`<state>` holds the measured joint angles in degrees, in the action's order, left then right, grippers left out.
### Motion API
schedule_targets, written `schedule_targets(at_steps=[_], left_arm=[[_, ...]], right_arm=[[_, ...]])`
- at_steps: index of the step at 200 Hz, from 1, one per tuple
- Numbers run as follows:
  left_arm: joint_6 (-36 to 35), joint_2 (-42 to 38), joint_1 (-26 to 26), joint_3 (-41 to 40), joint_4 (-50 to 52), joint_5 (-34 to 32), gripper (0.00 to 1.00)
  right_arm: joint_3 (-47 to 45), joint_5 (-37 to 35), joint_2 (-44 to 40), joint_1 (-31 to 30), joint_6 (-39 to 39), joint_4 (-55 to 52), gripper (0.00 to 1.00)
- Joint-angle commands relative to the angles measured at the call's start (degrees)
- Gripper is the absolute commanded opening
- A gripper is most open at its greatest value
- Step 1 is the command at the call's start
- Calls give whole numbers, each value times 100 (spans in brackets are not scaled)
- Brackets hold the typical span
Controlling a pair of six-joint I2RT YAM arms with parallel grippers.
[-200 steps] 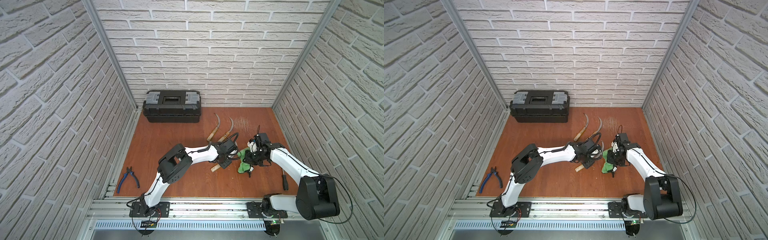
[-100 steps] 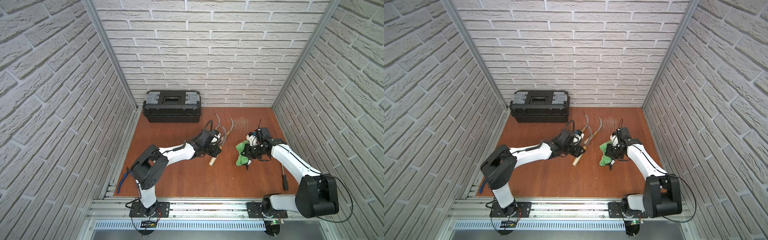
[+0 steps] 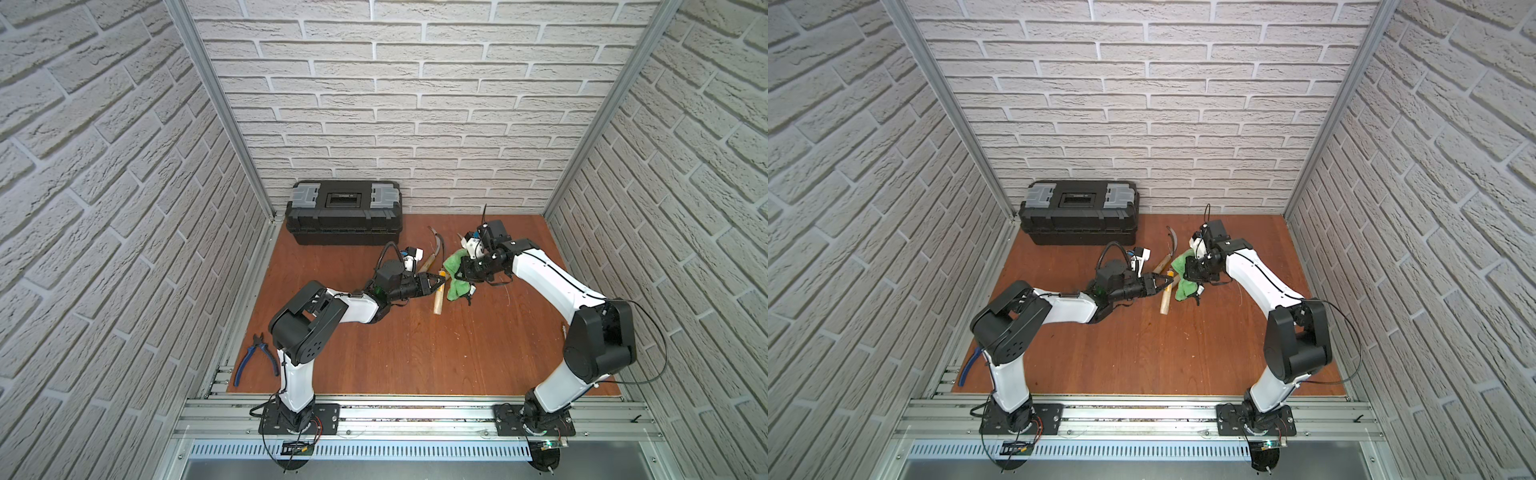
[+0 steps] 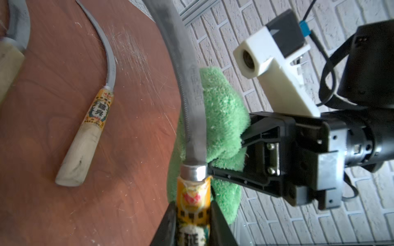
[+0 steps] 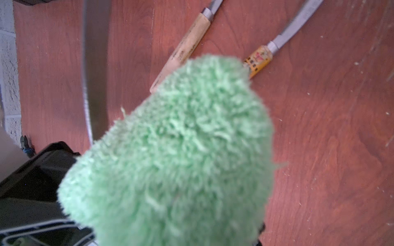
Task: Wipe small sickles with rags
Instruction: Wipe the small sickle.
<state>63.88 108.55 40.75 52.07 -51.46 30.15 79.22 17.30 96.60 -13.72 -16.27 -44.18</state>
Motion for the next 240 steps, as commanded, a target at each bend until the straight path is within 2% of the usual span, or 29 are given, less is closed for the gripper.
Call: schedule_targets(at_steps=[1, 73, 156, 240], left_arm=[[668, 123, -64, -48, -1657, 232, 0], [1371, 647, -264, 30, -2750, 295, 0], [1171, 675, -545, 225, -2547, 255, 0], [978, 543, -754, 232, -2303, 311, 0]], right_arm=[[389, -95, 206, -142, 76, -215, 3], [551, 91, 241, -743, 213, 10, 3], [-93, -129, -71, -1559, 117, 242, 3], [-478, -262, -138, -2020, -30, 389, 3]])
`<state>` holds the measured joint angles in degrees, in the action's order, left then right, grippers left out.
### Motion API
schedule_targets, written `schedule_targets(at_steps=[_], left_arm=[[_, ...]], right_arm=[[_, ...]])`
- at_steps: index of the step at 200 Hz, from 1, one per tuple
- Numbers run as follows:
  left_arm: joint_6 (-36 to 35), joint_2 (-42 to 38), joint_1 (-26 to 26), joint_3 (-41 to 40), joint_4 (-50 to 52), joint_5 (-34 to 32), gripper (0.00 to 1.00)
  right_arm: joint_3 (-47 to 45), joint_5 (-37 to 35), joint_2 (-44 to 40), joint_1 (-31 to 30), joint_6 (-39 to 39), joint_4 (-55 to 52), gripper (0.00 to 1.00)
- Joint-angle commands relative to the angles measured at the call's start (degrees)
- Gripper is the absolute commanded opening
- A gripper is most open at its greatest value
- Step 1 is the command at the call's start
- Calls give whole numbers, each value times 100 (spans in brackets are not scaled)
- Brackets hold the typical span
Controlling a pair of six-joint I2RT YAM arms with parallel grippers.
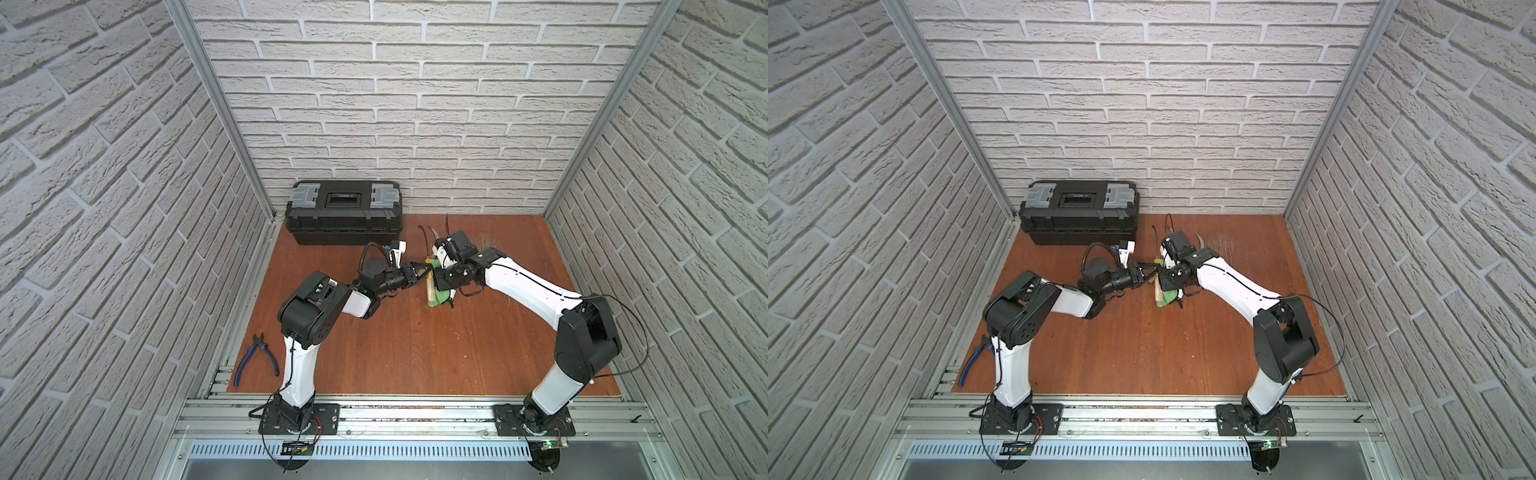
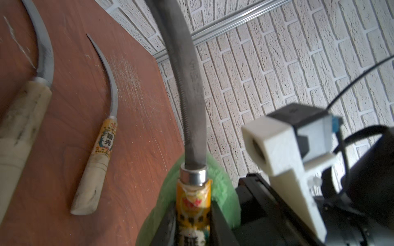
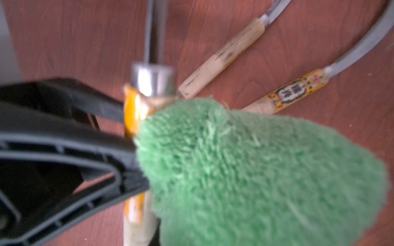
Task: Wipe small sickles with rags
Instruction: Wipe the small sickle.
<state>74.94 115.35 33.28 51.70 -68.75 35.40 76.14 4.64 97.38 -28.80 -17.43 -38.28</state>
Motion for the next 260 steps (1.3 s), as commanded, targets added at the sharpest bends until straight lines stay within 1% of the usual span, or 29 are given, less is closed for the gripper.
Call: schedule_targets(at_steps=[1, 38, 55, 70, 90, 111, 129, 149, 167, 214, 249, 260], left_arm=[[-128, -141, -11, 270, -572, -211, 0], [-171, -145, -98, 331, -465, -148, 0], [-172, -168, -128, 344, -429, -121, 0], [-164, -212, -142, 332, -424, -112, 0], [-142, -303, -143, 239, -477, -110, 0], [-57, -389, -132, 39, -660, -159, 0], [80, -418, -116, -121, -899, -225, 0], [239, -407, -87, -222, -1150, -260, 0], [250, -449, -35, -240, -1161, -279, 0], [273, -474, 60, -97, -1165, -261, 0], [324, -410, 107, 115, -1167, -166, 0], [350, -376, 119, 178, -1158, -156, 0]], right_arm=[[-174, 1003, -218, -512, 79, -199, 3], [-503, 974, -431, -635, 46, -147, 3], [-758, 1013, -668, -645, 31, -134, 3], [-994, 865, -970, -592, -45, -130, 3], [-1241, 953, -1409, -232, -193, -28, 3], [-1423, 1466, -1729, 343, -430, 343, 3], [-1439, 1848, -1808, 784, -652, 720, 3], [-1232, 2159, -1633, 1126, -803, 1016, 3], [-868, 2532, -1277, 1274, -916, 1238, 3], [63, 3329, -332, 1302, -1079, 1569, 3], [548, 3795, 126, 1280, -826, 1384, 3], [602, 3844, 221, 1242, -746, 1302, 3]])
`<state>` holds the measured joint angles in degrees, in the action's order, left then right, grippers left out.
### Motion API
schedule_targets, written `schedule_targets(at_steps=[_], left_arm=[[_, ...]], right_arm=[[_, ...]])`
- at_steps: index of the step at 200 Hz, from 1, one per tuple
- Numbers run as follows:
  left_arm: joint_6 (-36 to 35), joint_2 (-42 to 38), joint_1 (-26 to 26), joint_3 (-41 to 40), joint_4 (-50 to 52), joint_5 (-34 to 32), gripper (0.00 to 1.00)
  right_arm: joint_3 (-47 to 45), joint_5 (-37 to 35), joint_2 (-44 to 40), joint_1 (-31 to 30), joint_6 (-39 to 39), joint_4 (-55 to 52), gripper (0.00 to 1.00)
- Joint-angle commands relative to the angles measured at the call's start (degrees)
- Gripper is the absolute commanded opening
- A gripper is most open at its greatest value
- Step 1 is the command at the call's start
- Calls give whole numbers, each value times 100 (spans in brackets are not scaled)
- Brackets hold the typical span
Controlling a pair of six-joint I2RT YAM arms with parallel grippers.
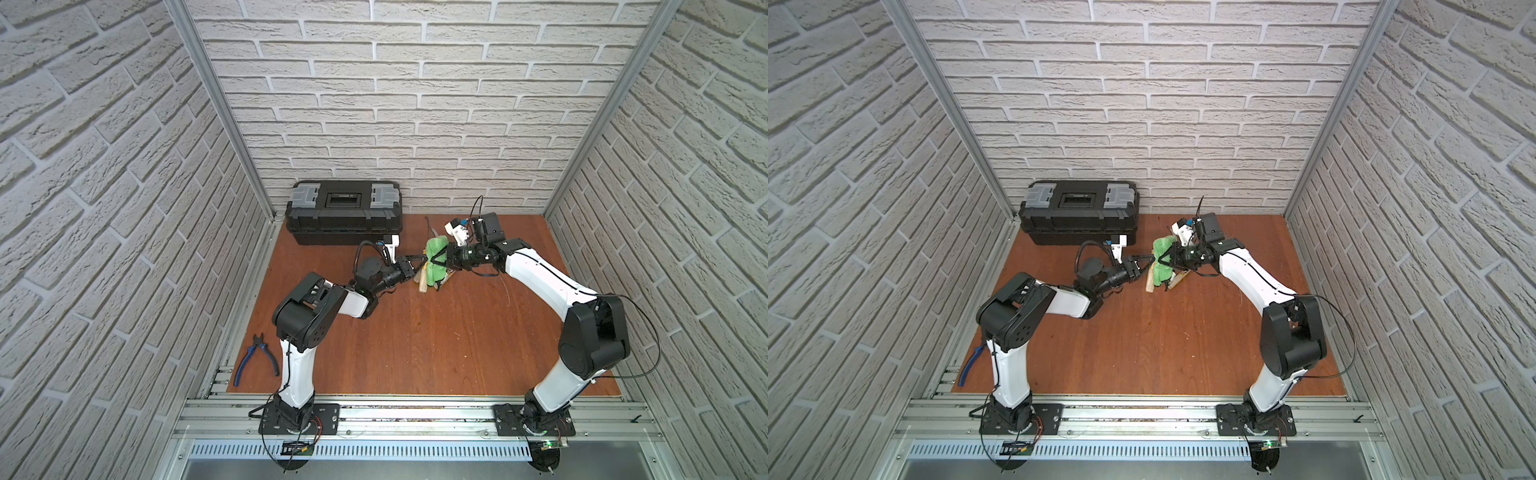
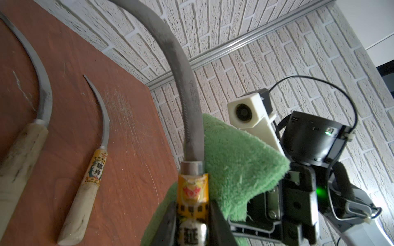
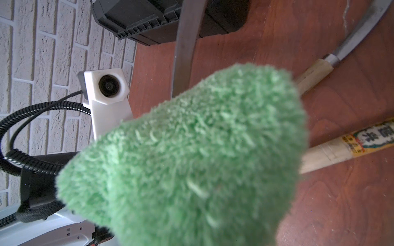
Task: Wipe small sickles with rags
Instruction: Wipe the small sickle.
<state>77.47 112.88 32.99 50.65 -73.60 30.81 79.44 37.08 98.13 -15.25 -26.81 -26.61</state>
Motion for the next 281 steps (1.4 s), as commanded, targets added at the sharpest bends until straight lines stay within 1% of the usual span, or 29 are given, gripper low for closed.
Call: schedule_targets(at_steps=[1, 41, 78, 115, 168, 205, 226, 256, 281], left_arm=[[95, -127, 147, 290, -673, 303, 0], [146, 14, 148, 567, -673, 259, 0], [152, 121, 123, 735, -673, 229, 0], [102, 153, 121, 709, -673, 102, 0], [53, 152, 123, 683, -680, -12, 0], [12, 141, 104, 614, -674, -48, 0], [-13, 113, 46, 541, -673, -33, 0], [-72, 4, -33, 365, -667, -5, 0], [-233, -132, -69, 128, -532, -13, 0]], right_arm=[[273, 613, 155, -116, 197, 132, 3], [88, 766, 169, -440, 571, -6, 2], [-240, 696, 59, -794, 624, 78, 3], [-626, 595, -69, -1027, 422, 400, 3], [-1217, 555, -220, -1224, -35, 1125, 3], [-1848, 457, -684, -1252, -360, 1560, 3], [-2146, 208, -1154, -1229, -178, 1032, 3], [-2127, -474, -1781, -1002, 486, -519, 3], [-2020, -1032, -2119, -653, 911, -1611, 3]])
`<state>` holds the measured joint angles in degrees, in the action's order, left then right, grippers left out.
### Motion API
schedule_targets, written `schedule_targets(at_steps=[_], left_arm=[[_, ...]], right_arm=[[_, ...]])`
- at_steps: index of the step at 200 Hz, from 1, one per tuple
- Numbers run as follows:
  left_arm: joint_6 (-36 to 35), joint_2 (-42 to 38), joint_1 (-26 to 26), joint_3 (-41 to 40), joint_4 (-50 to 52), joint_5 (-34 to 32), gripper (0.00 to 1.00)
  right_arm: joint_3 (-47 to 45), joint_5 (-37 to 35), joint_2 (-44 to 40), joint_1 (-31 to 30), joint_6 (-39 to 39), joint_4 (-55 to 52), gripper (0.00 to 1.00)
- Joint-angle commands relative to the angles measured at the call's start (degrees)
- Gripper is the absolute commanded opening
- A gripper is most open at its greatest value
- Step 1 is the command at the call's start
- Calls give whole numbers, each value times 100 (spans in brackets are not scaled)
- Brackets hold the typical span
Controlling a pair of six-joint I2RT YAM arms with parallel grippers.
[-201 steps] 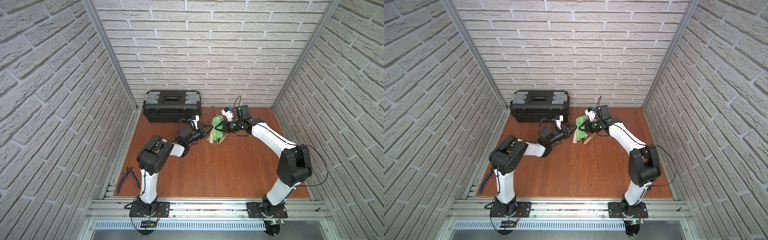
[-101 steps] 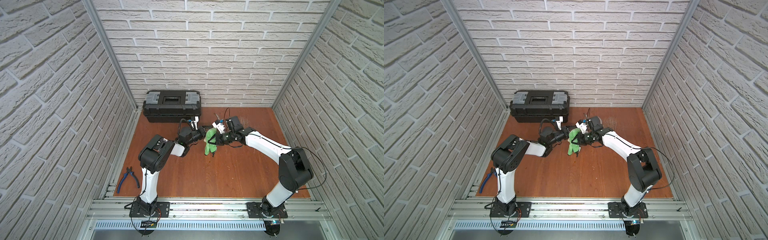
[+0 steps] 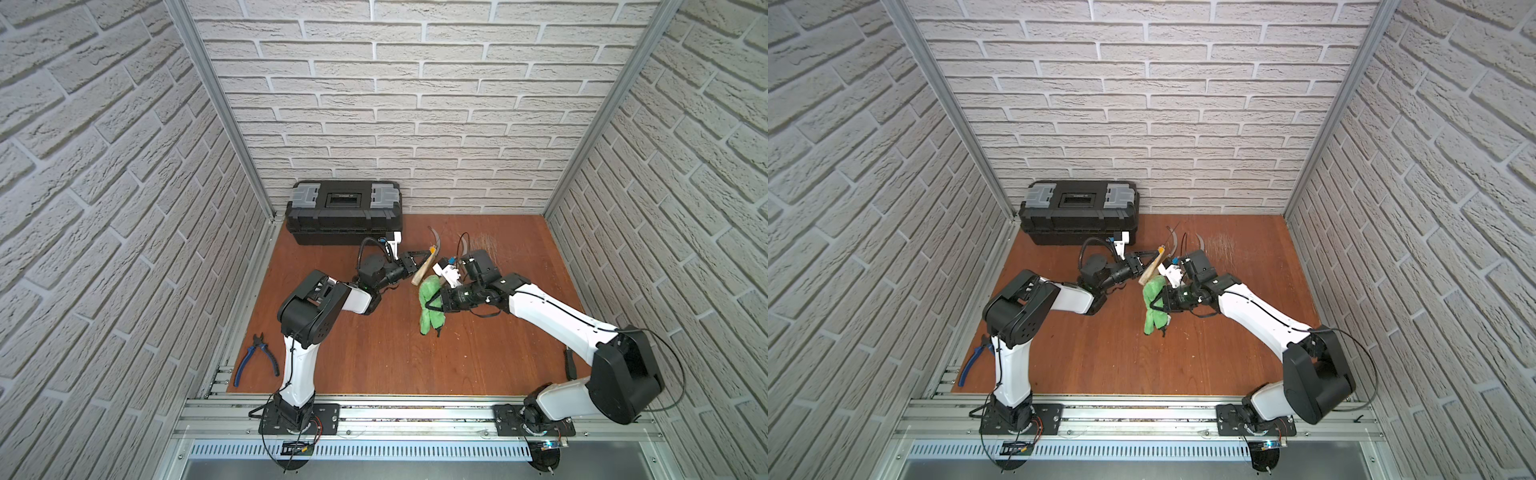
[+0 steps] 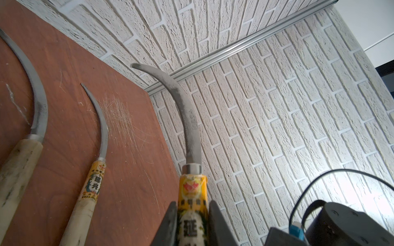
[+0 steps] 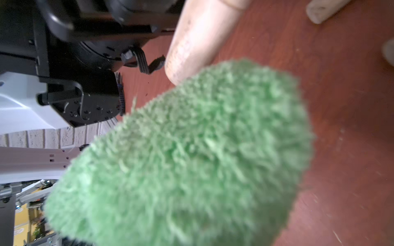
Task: Wipe small sickles with rags
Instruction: Wipe the small sickle, then place the rag at the center of the board.
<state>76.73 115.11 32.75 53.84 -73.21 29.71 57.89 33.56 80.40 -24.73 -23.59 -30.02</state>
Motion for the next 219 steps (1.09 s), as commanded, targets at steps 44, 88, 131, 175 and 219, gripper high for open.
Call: schedule_targets(at_steps=[44, 88, 131, 175, 219], left_arm=[[-336, -512, -57, -570, -496, 96, 0], [-301, -523, -72, -760, -585, 114, 0], [-231, -468, -112, -841, -709, 122, 0], [-229, -441, -132, -869, -715, 122, 0], [-228, -419, -137, -866, -715, 140, 0]], right_arm=[[6, -1599, -283, 802, 804, -1869, 5], [-85, -2109, 455, 834, 673, -1477, 11], [5, -2314, 1072, 838, 601, -1358, 20], [-6, -2432, 1035, 838, 672, -1326, 49], [100, -2120, 779, 834, 784, -1410, 69]])
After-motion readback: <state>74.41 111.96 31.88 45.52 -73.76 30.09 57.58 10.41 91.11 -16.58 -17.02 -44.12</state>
